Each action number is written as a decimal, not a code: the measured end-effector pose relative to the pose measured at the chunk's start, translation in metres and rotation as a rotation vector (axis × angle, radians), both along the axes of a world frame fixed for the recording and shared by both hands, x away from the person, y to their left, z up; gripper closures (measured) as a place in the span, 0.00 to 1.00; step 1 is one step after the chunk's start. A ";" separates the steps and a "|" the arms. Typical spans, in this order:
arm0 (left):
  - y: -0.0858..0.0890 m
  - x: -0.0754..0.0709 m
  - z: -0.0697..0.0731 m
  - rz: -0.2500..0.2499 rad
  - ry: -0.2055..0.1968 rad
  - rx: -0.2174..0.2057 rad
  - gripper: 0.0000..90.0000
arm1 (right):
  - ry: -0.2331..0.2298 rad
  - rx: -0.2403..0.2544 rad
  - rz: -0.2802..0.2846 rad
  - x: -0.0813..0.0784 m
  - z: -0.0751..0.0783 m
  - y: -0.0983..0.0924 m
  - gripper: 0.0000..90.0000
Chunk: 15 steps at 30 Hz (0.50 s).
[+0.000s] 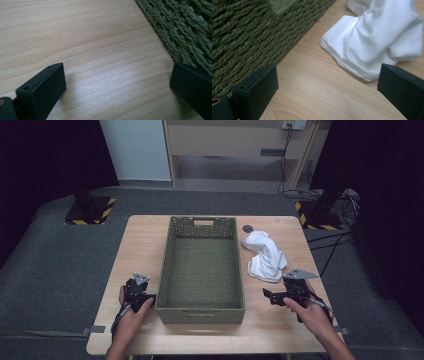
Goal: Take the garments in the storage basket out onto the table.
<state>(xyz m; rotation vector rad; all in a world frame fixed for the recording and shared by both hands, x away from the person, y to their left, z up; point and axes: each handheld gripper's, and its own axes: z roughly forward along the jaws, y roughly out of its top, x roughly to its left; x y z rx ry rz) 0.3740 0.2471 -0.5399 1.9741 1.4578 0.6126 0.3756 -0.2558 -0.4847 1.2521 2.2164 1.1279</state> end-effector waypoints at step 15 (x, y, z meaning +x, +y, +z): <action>0.000 0.000 0.000 -0.001 0.000 0.000 0.00 | 0.026 -0.002 0.009 -0.012 -0.013 0.000 0.04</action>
